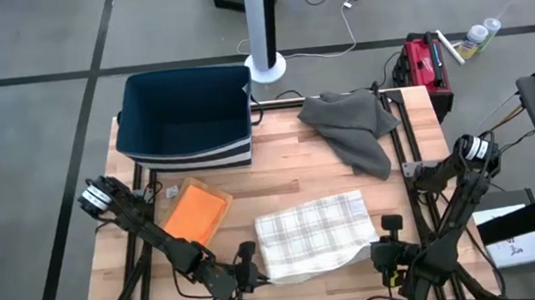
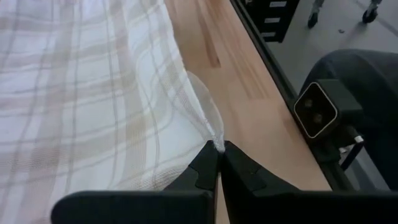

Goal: Fold towel
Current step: Fold the white patterned kitchen towel

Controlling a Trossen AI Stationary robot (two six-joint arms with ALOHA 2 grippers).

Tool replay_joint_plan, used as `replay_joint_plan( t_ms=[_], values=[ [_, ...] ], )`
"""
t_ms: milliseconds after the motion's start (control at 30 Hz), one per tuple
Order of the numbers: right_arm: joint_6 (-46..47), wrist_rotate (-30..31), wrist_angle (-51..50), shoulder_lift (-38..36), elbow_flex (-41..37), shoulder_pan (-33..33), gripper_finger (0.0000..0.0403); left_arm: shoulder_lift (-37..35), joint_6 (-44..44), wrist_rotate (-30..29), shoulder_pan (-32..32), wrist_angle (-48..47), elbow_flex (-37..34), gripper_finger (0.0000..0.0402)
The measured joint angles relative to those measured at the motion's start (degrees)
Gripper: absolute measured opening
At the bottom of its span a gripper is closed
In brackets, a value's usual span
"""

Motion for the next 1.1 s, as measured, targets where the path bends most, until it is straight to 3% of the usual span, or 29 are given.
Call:
replay_joint_plan(
  t_ms=[167,467,733,900,1100],
  values=[
    [-0.42,0.63,0.03,0.02,0.00,0.00,0.0003,0.57,0.66,-1.79,0.29,0.27,0.00,0.0001],
    [-1.06,9.97,-3.86,-3.38,0.00,-0.18,0.0003,-0.91,2.93,-3.17,3.18,-0.35,0.02,0.0001],
    [4.63,11.15,-12.32,-3.81,0.00,-0.17,0.0003,-4.31,6.37,-4.58,4.10,-2.52,0.00,0.0000],
    [6.89,18.76,-15.43,-4.62,0.65,-0.22,0.0002,-12.30,7.61,-9.54,5.17,-11.53,0.00,0.0000],
    [7.49,33.08,-21.44,-7.34,0.92,-4.58,0.0002,-21.52,7.58,-16.67,8.77,-23.36,0.00,0.0000]
  ],
)
